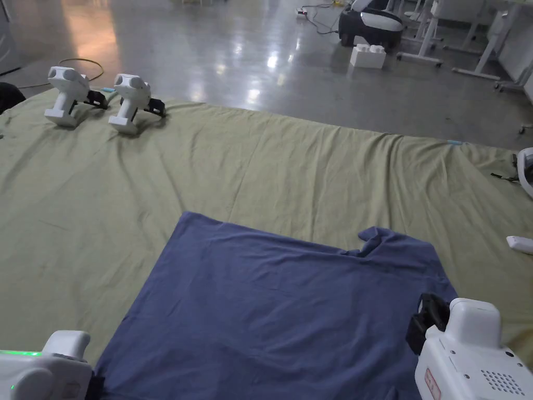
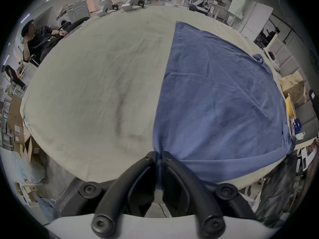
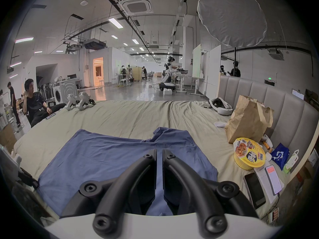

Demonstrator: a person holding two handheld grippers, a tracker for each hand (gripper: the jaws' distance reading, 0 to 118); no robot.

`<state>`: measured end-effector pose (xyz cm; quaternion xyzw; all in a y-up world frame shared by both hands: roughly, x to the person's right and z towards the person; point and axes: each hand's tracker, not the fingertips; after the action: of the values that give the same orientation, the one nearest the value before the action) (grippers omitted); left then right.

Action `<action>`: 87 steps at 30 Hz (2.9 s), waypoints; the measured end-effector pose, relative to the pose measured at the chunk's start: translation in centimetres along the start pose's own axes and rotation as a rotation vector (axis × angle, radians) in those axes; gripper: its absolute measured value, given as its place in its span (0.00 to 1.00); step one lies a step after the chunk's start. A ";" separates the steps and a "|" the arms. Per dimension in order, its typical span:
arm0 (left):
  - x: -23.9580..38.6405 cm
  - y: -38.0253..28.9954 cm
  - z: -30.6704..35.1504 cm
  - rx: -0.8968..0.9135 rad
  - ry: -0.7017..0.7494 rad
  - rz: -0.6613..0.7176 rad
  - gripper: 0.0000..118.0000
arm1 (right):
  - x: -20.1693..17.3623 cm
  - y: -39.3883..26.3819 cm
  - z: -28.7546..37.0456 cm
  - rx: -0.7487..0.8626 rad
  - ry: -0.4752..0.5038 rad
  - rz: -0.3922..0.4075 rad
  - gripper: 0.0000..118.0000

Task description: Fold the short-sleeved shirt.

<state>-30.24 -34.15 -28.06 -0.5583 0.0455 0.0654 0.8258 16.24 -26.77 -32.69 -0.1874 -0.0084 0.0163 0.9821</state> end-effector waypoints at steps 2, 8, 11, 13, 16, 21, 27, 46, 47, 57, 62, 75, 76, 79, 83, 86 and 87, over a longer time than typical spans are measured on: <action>0.0 -0.2 0.0 0.011 -0.017 -0.022 0.06 | 0.7 0.2 0.4 -0.038 0.001 0.005 0.07; -0.1 0.0 0.7 0.027 0.001 -0.049 0.06 | 3.8 0.7 1.4 -0.249 -0.047 0.062 0.16; -0.2 0.2 1.0 0.039 0.009 -0.059 0.06 | 6.3 0.3 1.6 -0.410 -0.014 0.002 0.39; -0.3 0.3 1.1 0.038 0.008 -0.064 0.06 | 7.8 -0.6 1.5 -0.538 0.000 -0.042 0.49; 0.0 0.3 1.3 0.042 0.011 -0.069 0.06 | 9.0 -3.1 1.5 -0.681 -0.048 -0.020 0.53; 0.2 0.1 1.5 0.045 0.023 -0.078 0.06 | 10.0 -7.2 0.9 -0.869 -0.083 -0.041 0.53; 0.7 0.1 1.5 0.048 0.033 -0.092 0.06 | 10.5 -10.1 -1.5 -0.973 -0.083 -0.102 0.53; 0.3 -0.3 1.8 0.084 0.022 -0.056 0.06 | 10.3 -8.2 1.7 -0.799 -0.035 -0.097 0.09; 0.3 -0.2 2.1 0.103 0.014 -0.051 0.06 | 10.3 -7.8 2.0 -0.780 -0.029 -0.096 0.09; 0.8 4.2 3.8 0.244 -0.020 -0.047 0.06 | 10.3 -4.3 0.3 -0.669 -0.016 -0.099 0.09; 1.1 7.8 3.6 0.286 -0.035 -0.035 0.06 | 10.4 -1.5 -2.3 -0.624 -0.010 -0.094 0.09; 2.1 17.0 -2.2 0.285 -0.034 0.003 0.06 | 10.3 2.0 -15.2 -0.618 0.011 -0.109 0.09; 2.2 17.6 -2.8 0.277 -0.033 -0.002 0.06 | 10.3 1.9 -16.2 -0.630 0.008 -0.108 0.09; 2.7 18.8 -4.5 0.247 -0.025 -0.015 0.06 | 10.2 1.1 -18.7 -0.683 0.006 -0.099 0.10; 3.0 19.6 -6.3 0.197 -0.019 -0.019 0.06 | 10.3 -0.1 -20.7 -0.718 0.007 -0.090 0.12; 3.2 20.0 -6.9 0.173 -0.017 -0.023 0.06 | 10.1 -0.5 -20.9 -0.719 0.002 -0.048 0.20; 3.2 20.0 -6.9 0.167 -0.019 -0.024 0.07 | 10.1 -0.5 -20.8 -0.716 -0.001 -0.039 0.32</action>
<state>-30.25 -32.97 -49.45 -0.4873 0.0366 0.0568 0.8706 26.82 -34.49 -51.72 -0.5192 -0.0174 -0.0064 0.8545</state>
